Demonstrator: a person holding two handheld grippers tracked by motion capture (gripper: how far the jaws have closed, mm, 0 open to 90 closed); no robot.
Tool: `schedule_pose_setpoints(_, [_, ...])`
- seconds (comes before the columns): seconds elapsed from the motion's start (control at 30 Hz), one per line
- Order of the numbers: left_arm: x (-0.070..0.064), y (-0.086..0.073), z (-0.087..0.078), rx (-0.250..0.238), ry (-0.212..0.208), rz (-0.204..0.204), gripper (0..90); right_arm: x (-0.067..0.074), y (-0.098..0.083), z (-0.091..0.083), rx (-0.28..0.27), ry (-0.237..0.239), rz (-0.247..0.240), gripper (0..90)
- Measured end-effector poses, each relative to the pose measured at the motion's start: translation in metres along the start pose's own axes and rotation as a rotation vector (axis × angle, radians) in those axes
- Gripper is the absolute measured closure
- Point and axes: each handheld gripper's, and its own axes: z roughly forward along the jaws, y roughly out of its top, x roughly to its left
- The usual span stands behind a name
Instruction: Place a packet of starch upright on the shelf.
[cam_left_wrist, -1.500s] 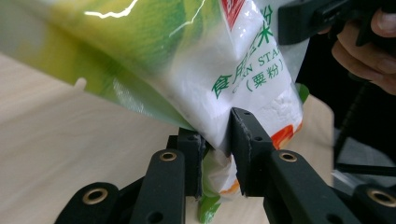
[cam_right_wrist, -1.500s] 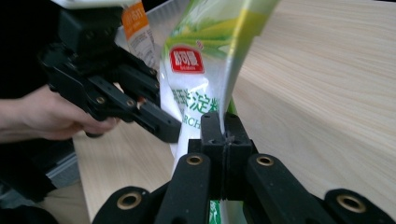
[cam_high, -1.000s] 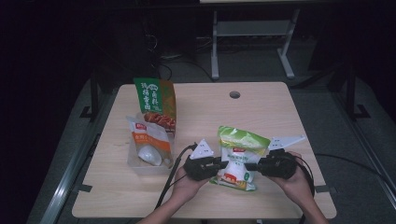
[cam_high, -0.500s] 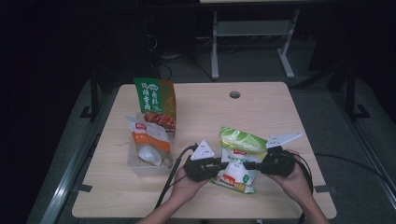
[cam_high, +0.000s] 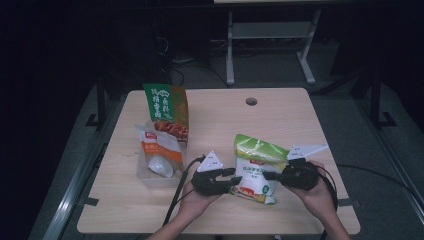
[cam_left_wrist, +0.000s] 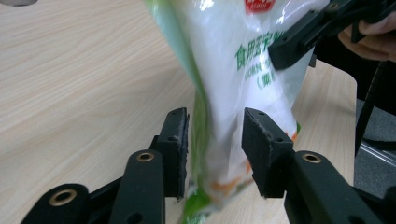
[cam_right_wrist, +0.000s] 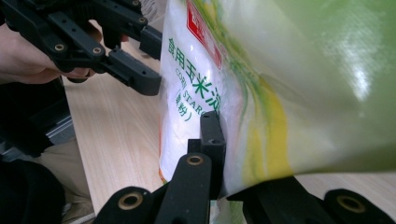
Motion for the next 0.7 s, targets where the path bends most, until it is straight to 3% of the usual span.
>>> schedule_pose_setpoints(0.27, [-0.003, -0.006, -0.004, 0.003, -0.004, -0.012, 56.4, 0.001, 0.004, -0.01, -0.015, -0.048, -0.009, 89.5])
schedule_pose_setpoints(0.7, [-0.008, -0.019, -0.014, 0.042, -0.021, 0.029, 55.2, 0.003, 0.024, -0.009, -0.007, -0.075, -0.03, 89.5])
